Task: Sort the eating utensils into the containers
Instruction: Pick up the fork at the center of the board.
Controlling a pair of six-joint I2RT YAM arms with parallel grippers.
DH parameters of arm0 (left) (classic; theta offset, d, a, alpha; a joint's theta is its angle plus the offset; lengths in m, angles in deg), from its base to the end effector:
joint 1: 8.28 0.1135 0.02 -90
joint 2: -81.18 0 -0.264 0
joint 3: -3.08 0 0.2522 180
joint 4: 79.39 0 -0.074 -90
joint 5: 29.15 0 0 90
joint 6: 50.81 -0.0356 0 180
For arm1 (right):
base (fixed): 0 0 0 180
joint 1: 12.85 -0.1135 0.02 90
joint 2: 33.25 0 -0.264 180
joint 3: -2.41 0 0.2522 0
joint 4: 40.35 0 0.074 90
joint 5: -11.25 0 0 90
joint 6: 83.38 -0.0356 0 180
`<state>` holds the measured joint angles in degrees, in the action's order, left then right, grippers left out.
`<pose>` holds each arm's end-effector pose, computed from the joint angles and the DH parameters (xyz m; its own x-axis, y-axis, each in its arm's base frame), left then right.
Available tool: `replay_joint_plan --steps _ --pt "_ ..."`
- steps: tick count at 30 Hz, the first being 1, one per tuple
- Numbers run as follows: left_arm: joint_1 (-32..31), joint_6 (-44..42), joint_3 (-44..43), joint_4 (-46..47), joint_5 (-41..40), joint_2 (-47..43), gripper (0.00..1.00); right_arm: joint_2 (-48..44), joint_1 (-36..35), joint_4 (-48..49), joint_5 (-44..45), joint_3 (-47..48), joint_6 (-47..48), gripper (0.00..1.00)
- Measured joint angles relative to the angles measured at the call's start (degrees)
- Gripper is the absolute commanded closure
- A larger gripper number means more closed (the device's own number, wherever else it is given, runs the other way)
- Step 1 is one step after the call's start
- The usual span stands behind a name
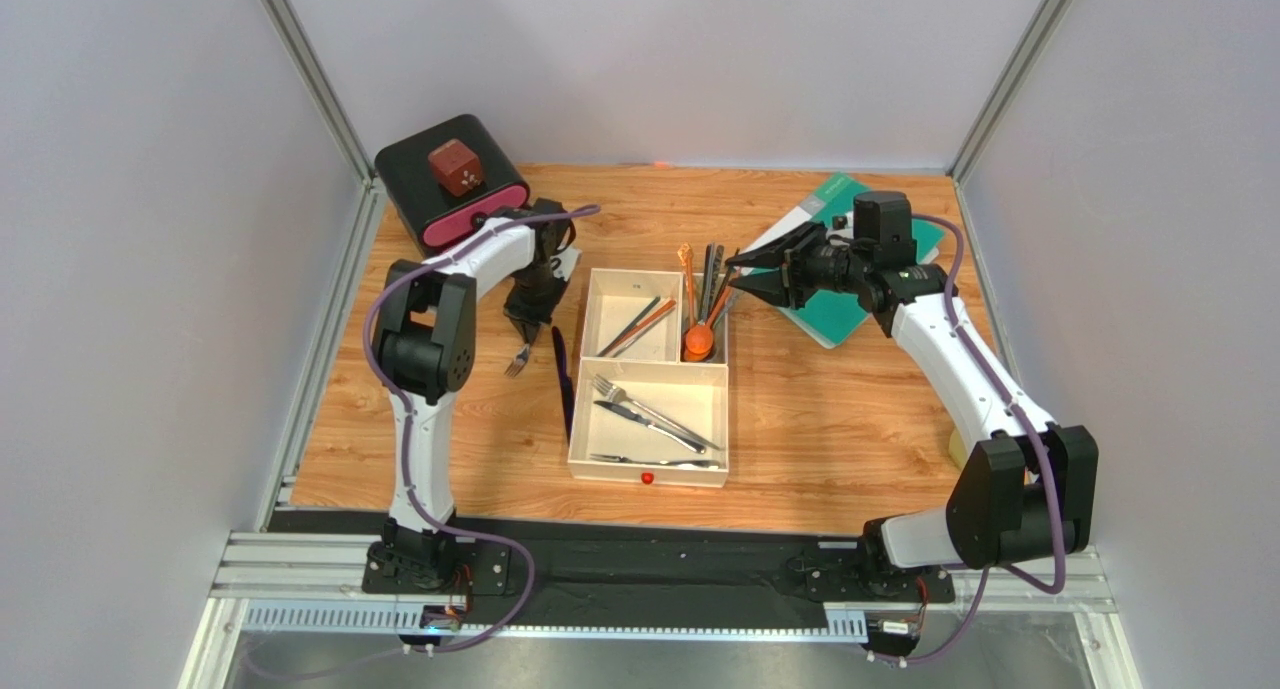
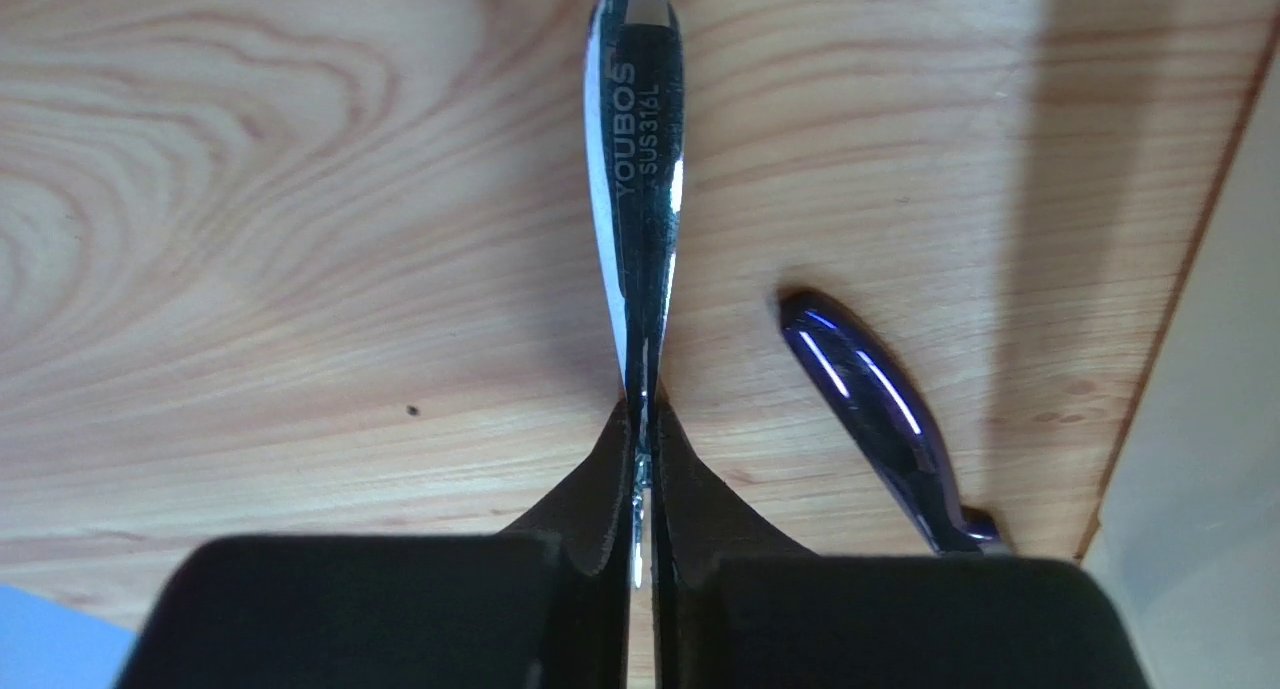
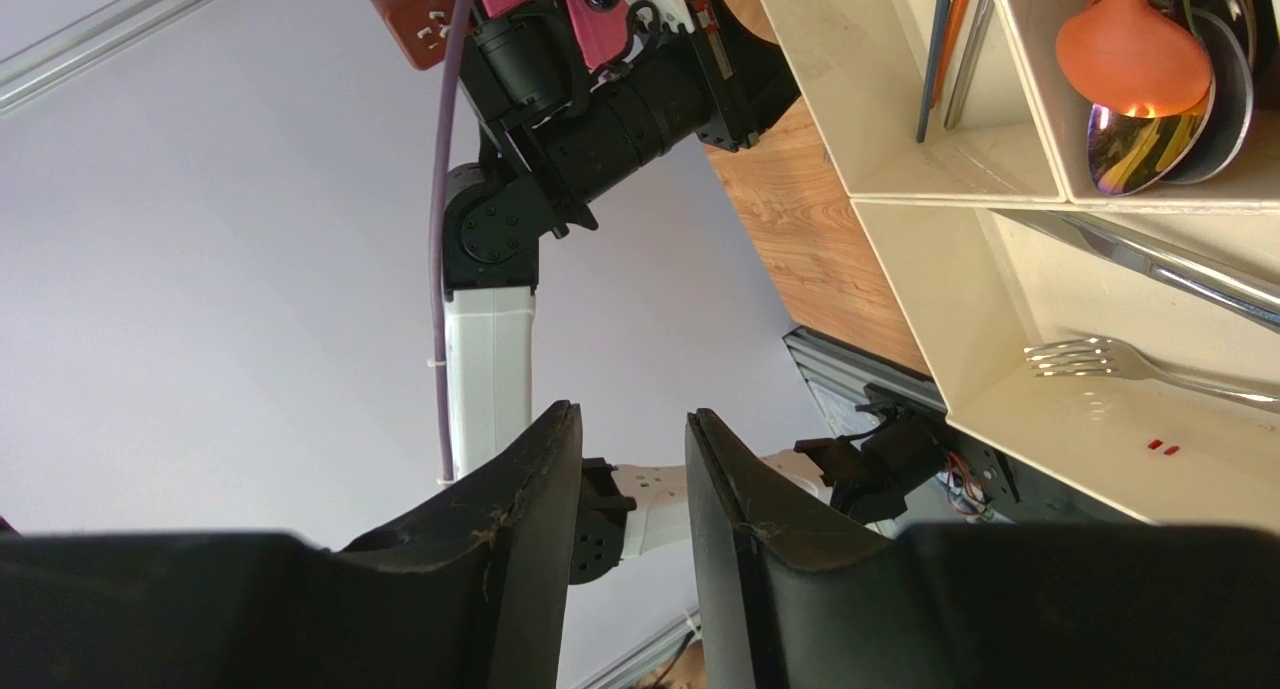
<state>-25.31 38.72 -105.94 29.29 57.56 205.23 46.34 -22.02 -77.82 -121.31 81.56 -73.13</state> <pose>0.4006 -0.1206 0.1575 -0.9518 0.3001 -0.0632 0.2967 0.9532 0.0578 0.2958 0.0721 0.3096 -0.7419 0.6144 0.2685 0.4823 0.2106 0.8503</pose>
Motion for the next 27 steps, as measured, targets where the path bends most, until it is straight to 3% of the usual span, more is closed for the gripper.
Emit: replay_joint_plan --steps 10,20,27 --pt "-2.0 2.3 4.8 0.1 -0.8 -3.8 1.0 -0.2 0.0 0.3 0.0 -1.0 -0.4 0.64" --pt "-3.3 4.5 11.0 -0.7 1.3 -20.2 1.0 -0.2 0.2 0.3 0.1 -4.3 0.8 0.64" --pt "-15.8 1.5 11.5 0.0 -2.3 -30.4 1.0 2.2 1.2 -1.3 0.0 -6.3 4.9 0.65"
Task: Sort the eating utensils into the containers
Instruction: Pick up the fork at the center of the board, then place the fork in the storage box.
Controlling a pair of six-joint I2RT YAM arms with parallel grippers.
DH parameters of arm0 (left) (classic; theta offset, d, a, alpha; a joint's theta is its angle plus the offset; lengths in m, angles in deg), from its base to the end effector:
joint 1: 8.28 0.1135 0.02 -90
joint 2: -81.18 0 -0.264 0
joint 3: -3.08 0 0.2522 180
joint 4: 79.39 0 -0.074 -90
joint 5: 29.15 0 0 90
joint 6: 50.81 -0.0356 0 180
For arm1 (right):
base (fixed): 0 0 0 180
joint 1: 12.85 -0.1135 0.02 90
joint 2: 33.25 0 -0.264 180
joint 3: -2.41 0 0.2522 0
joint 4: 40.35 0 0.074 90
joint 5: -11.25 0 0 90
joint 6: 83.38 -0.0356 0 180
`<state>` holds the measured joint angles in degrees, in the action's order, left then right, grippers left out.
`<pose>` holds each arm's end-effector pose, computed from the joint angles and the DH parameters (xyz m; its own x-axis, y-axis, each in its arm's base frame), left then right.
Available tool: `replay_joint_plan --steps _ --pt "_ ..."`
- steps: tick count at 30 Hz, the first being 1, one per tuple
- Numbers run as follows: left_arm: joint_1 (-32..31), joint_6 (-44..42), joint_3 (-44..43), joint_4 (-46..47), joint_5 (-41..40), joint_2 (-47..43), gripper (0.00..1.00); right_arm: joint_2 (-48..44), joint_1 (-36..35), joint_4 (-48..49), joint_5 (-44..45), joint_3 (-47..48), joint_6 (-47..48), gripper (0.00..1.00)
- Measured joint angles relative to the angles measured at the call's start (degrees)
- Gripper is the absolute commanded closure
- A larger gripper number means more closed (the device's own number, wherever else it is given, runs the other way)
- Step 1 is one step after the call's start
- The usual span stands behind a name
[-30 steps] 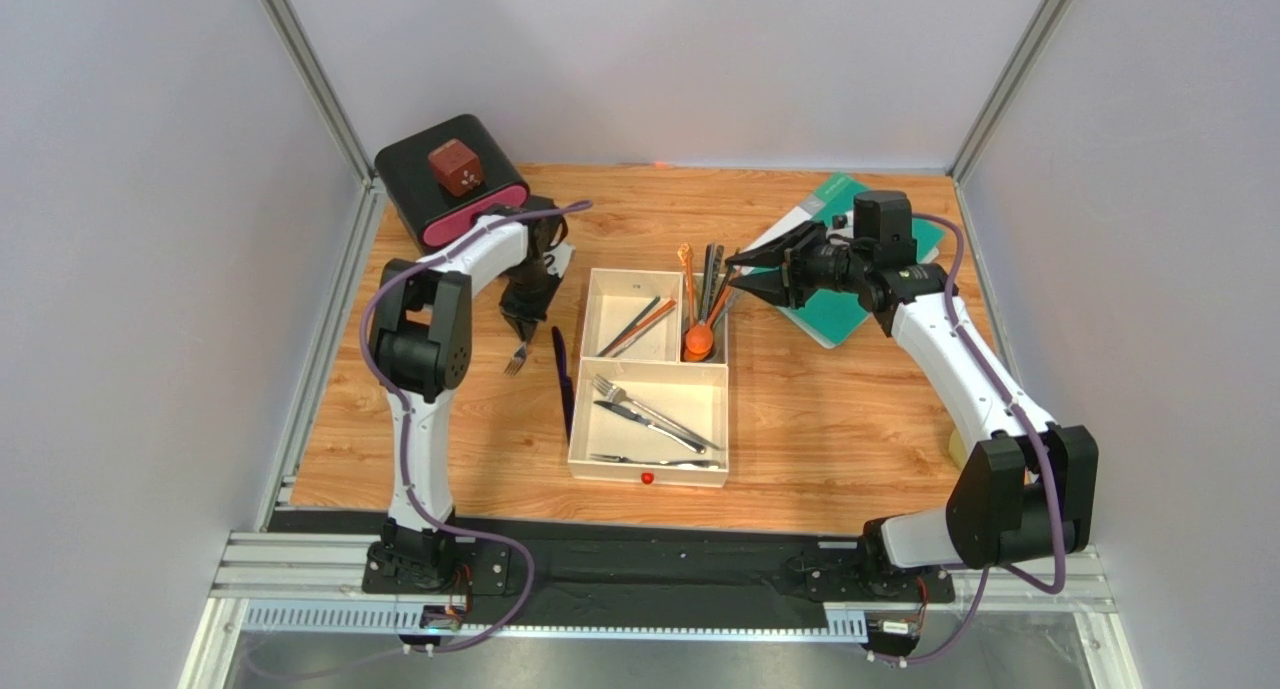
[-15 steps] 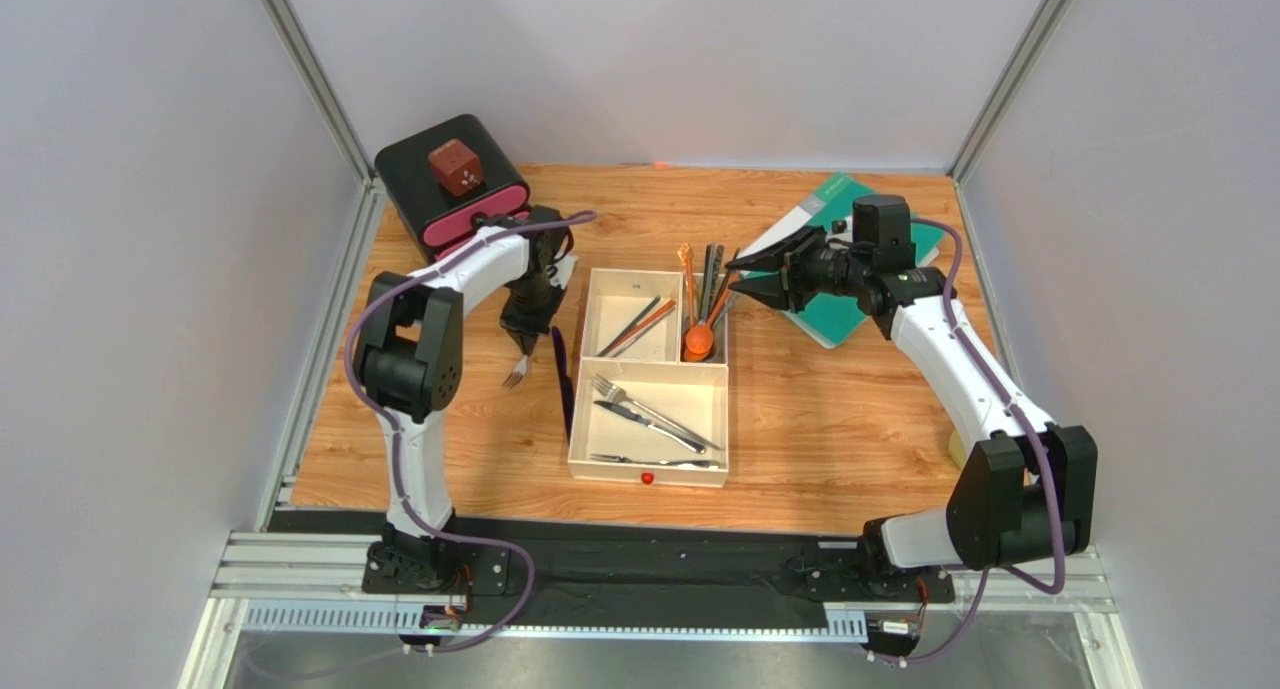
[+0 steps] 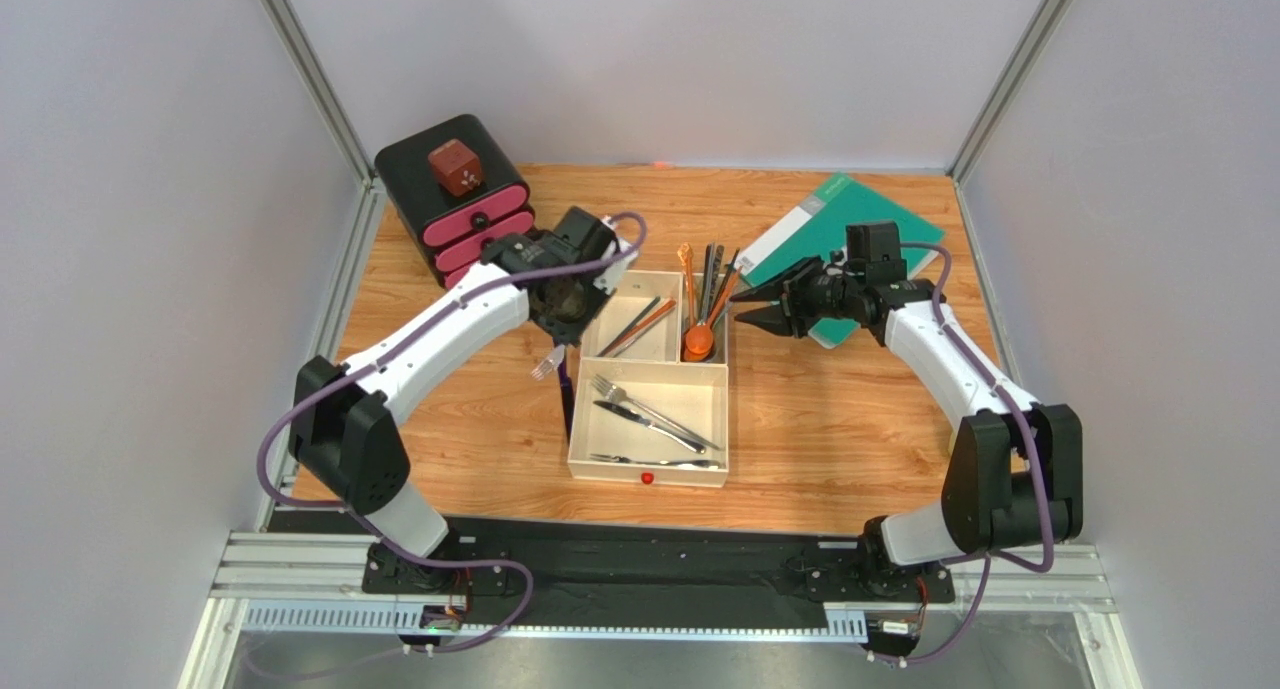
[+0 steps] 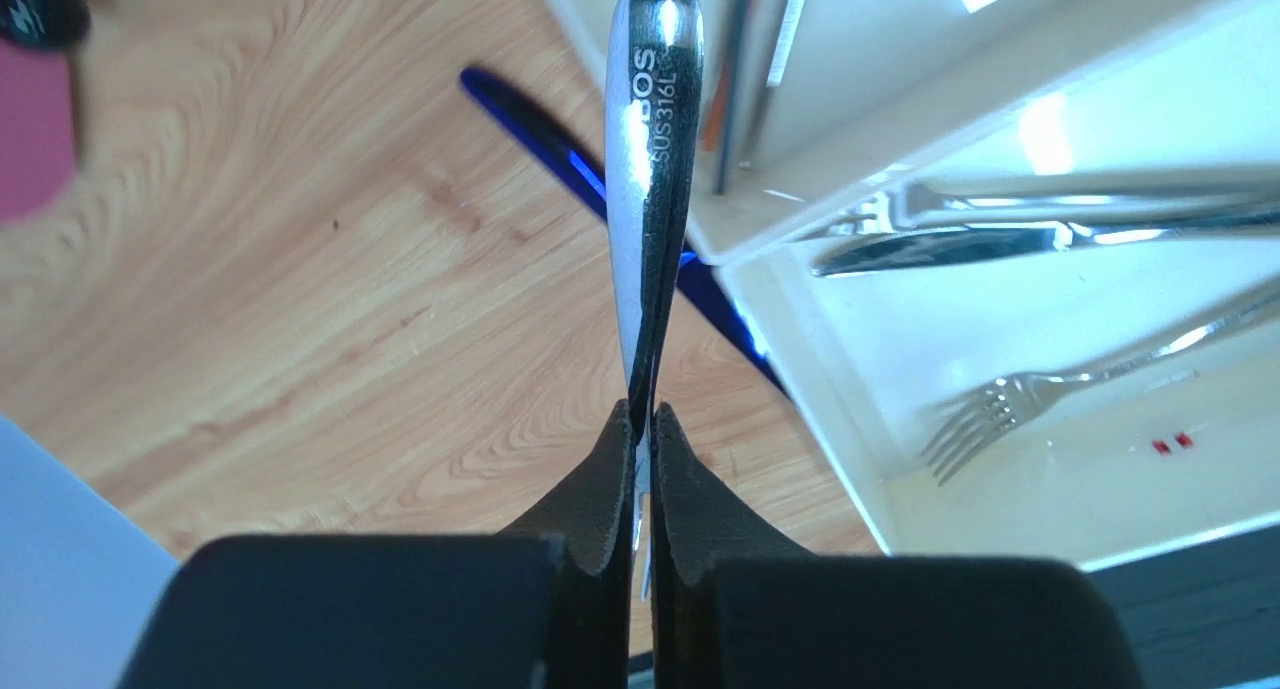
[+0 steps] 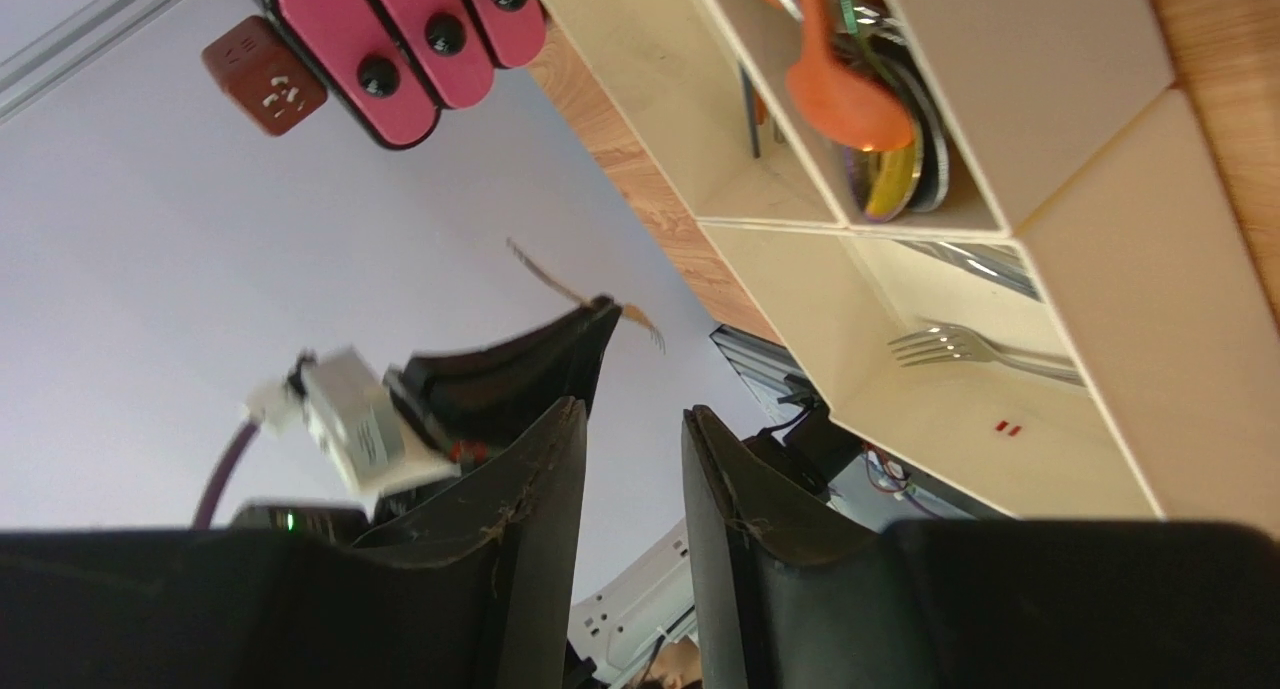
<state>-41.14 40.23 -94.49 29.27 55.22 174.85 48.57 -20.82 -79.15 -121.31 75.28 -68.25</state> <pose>0.2795 -0.1764 0.2931 -0.7848 0.4854 -0.3852 0.4942 0.8653 0.0836 0.2927 0.0653 0.2614 -0.7247 0.6165 0.3078 0.5634 0.2730 0.7797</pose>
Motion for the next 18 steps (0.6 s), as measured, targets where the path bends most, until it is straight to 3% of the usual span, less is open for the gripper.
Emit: replay_joint_plan --steps 9,18 --pt "-17.6 -8.9 8.5 6.1 -9.3 -4.9 1.0 0.5 4.5 -2.6 0.3 -2.3 3.3 0.66" --pt "-26.4 -18.4 12.6 15.5 -9.9 -3.8 1.0 0.7 8.4 -3.6 0.5 -8.0 5.8 0.67"
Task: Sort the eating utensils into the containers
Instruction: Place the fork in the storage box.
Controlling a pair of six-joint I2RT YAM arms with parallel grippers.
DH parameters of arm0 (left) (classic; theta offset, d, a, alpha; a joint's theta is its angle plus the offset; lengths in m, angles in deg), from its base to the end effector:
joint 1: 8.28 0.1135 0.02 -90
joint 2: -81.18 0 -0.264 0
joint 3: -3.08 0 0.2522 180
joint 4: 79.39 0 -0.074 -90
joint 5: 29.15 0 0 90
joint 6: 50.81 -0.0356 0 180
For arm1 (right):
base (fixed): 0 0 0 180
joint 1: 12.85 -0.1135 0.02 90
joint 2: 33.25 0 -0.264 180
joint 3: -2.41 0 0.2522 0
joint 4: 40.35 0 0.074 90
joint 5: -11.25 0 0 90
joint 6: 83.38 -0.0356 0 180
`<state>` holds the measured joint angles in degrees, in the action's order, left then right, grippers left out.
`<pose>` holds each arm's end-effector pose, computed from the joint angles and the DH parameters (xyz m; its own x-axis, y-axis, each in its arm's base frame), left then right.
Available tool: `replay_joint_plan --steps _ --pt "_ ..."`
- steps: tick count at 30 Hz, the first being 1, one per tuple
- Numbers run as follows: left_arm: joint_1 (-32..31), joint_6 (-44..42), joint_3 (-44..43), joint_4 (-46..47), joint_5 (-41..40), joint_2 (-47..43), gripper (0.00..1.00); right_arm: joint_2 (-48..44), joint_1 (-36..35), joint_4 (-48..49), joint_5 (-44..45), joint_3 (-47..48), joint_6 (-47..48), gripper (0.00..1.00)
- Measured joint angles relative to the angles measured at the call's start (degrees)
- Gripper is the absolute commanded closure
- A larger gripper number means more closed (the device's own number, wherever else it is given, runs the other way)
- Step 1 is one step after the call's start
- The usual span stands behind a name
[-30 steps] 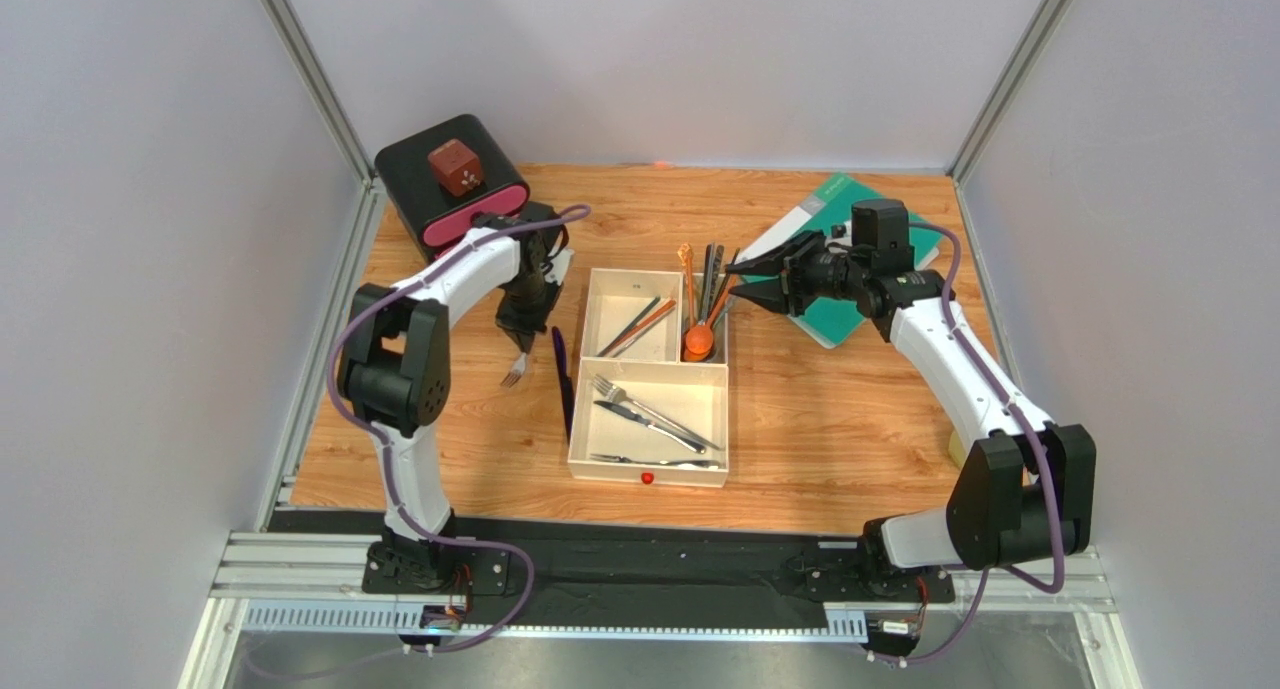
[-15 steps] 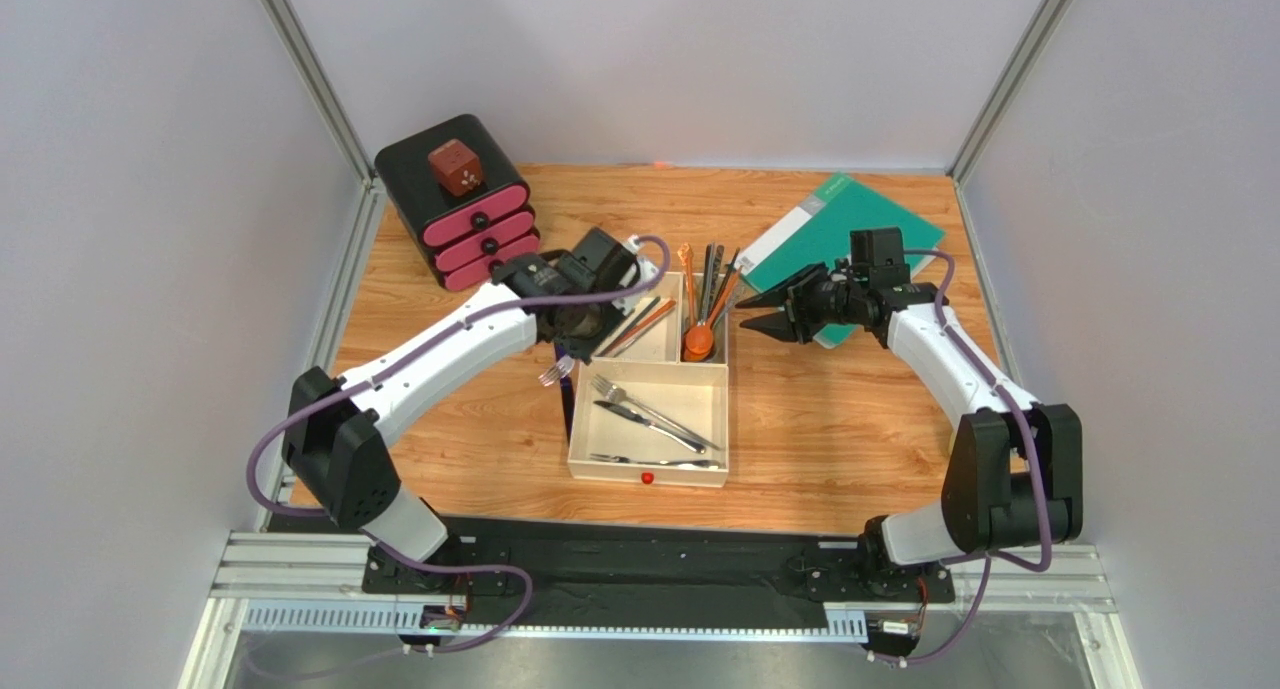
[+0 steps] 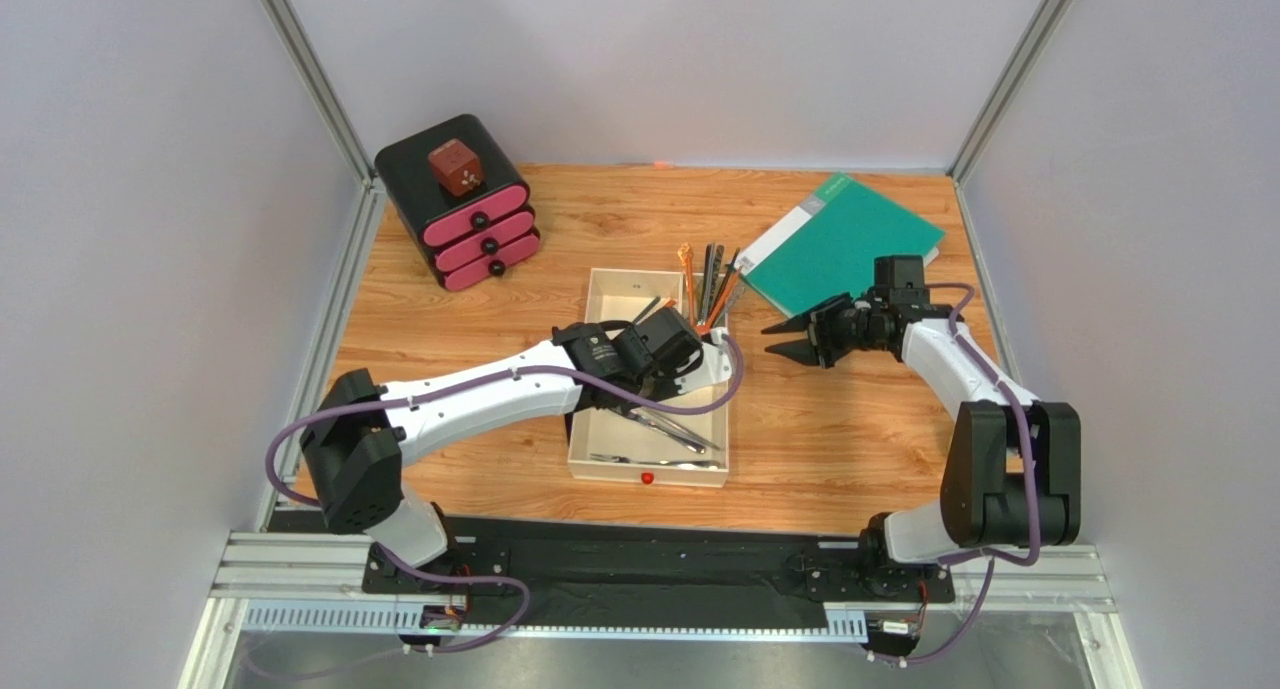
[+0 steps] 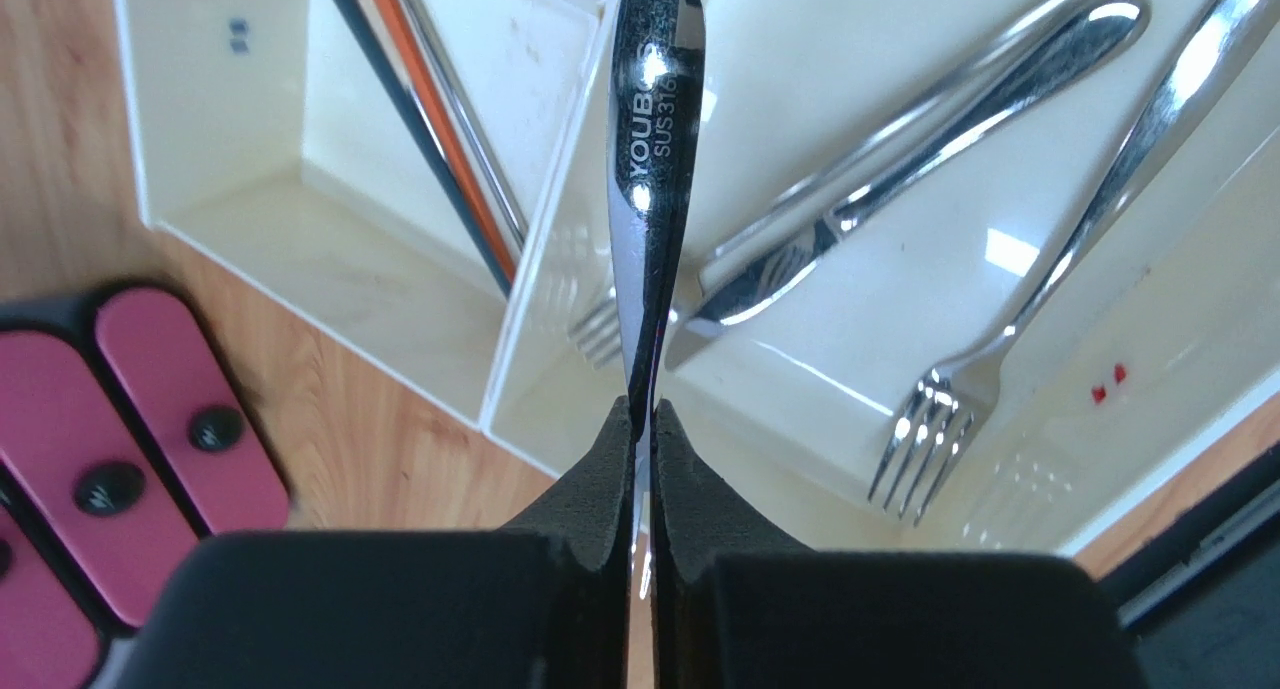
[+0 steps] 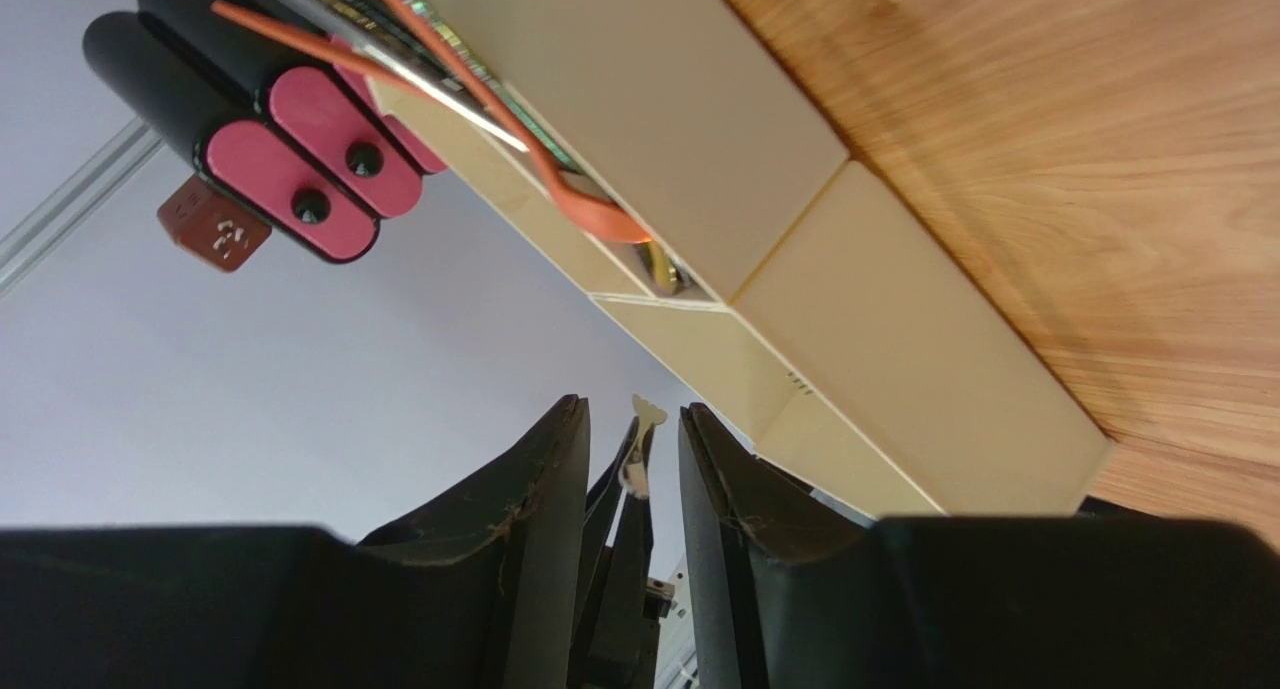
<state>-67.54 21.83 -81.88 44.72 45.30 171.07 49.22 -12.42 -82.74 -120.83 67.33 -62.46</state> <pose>0.1736 -0.2732 0.2613 -0.1988 0.8967 -0.3955 0.8597 0.3533 0.3689 0.2763 0.0218 0.2123 -0.6174 0.6979 0.3629 0.6906 0.2598 0.6750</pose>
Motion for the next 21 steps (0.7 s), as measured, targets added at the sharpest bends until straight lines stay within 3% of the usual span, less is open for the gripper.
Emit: replay_joint_plan --steps 11,21 --pt "-2.8 -6.1 -1.7 8.4 2.4 8.3 1.0 1.0 3.0 -0.9 -0.1 -5.0 2.0 0.7" --pt "-4.2 -7.1 2.0 9.8 3.5 10.4 0.96 1.7 3.6 -0.8 -0.9 -5.2 3.0 0.73"
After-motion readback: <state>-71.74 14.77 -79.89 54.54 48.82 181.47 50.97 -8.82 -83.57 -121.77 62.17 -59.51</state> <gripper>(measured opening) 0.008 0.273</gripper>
